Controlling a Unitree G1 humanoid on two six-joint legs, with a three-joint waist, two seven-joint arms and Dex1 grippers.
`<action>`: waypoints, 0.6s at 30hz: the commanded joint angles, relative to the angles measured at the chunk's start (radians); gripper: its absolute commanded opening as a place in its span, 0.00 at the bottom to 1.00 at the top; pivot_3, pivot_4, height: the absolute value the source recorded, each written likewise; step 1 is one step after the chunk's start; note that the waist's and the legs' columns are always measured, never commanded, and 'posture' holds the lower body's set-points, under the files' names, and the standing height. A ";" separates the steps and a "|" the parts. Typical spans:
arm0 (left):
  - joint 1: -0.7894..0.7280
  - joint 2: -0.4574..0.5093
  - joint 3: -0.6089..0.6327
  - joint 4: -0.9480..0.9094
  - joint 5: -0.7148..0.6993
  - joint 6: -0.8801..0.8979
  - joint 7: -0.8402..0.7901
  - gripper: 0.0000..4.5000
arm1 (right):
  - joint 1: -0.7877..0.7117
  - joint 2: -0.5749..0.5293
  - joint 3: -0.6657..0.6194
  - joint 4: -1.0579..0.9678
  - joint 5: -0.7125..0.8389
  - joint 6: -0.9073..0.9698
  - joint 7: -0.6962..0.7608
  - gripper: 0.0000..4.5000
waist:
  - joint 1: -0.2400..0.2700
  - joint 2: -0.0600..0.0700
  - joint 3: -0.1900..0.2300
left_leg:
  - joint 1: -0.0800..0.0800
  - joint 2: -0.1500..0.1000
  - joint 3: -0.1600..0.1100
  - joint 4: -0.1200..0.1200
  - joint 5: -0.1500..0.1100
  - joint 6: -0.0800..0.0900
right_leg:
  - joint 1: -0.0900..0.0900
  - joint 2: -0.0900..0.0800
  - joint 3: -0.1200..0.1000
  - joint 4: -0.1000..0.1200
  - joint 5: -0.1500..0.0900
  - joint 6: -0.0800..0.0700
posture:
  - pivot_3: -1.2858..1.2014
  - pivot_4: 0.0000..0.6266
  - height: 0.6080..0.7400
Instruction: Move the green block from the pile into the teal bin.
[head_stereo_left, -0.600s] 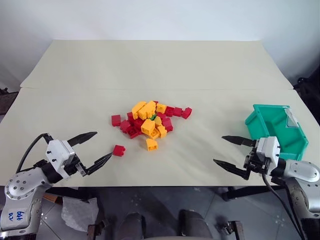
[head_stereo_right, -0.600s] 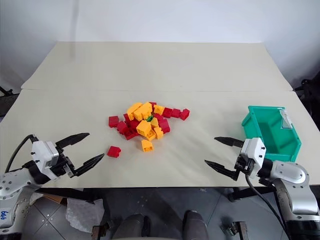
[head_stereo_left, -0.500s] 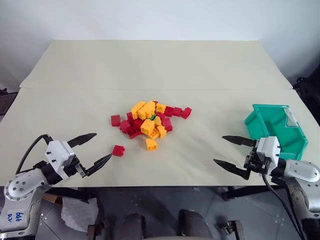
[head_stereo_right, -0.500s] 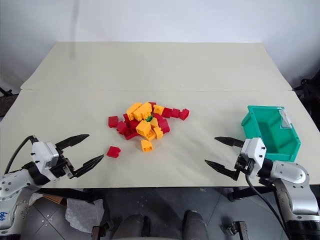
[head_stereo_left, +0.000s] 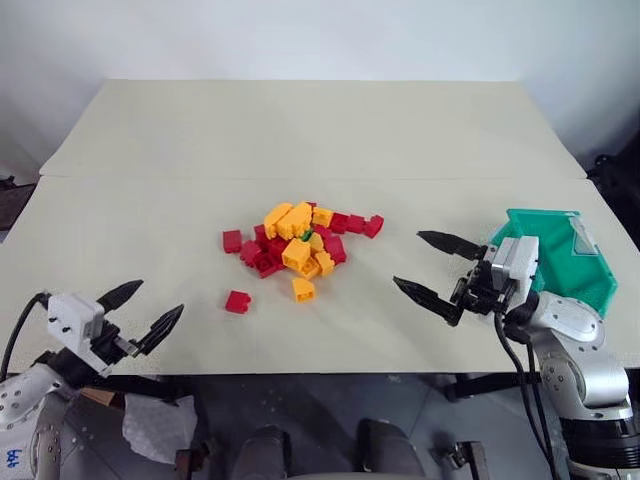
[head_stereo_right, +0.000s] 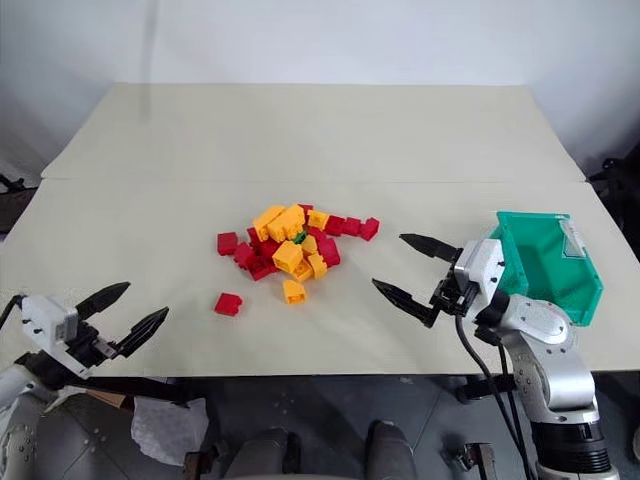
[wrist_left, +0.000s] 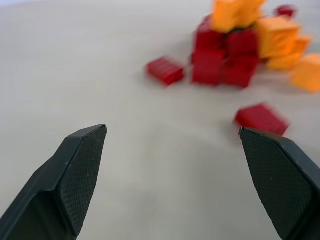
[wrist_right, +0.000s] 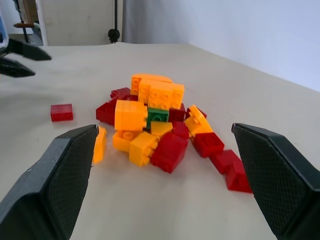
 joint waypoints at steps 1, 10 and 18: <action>0.014 -0.005 0.021 -0.018 -0.010 -0.028 -0.003 1.00 | -0.007 -0.006 -0.005 -0.040 0.007 0.008 -0.006 0.99 | 0.003 0.000 0.000 | 0.000 0.000 0.001 0.000 0.000 0.000 | 0.000 0.000 0.000 0.000 0.000 0.000 | 0.52 0.24 1.00; -0.068 0.019 -0.045 -0.111 -0.035 0.028 -0.002 1.00 | 0.013 -0.013 -0.002 -0.010 -0.009 -0.005 0.018 0.99 | -0.003 0.000 0.000 | 0.000 0.001 0.002 0.000 0.000 0.000 | 0.000 0.000 0.000 0.000 0.000 0.000 | 0.52 0.24 1.00; -0.072 0.031 -0.067 -0.153 -0.060 0.059 -0.038 1.00 | -0.157 0.055 0.194 0.042 -0.083 0.106 -0.004 0.80 | -0.022 0.000 0.000 | 0.002 0.002 0.002 0.000 0.000 -0.001 | -0.001 0.001 0.000 0.001 0.000 0.000 | 0.52 0.24 1.00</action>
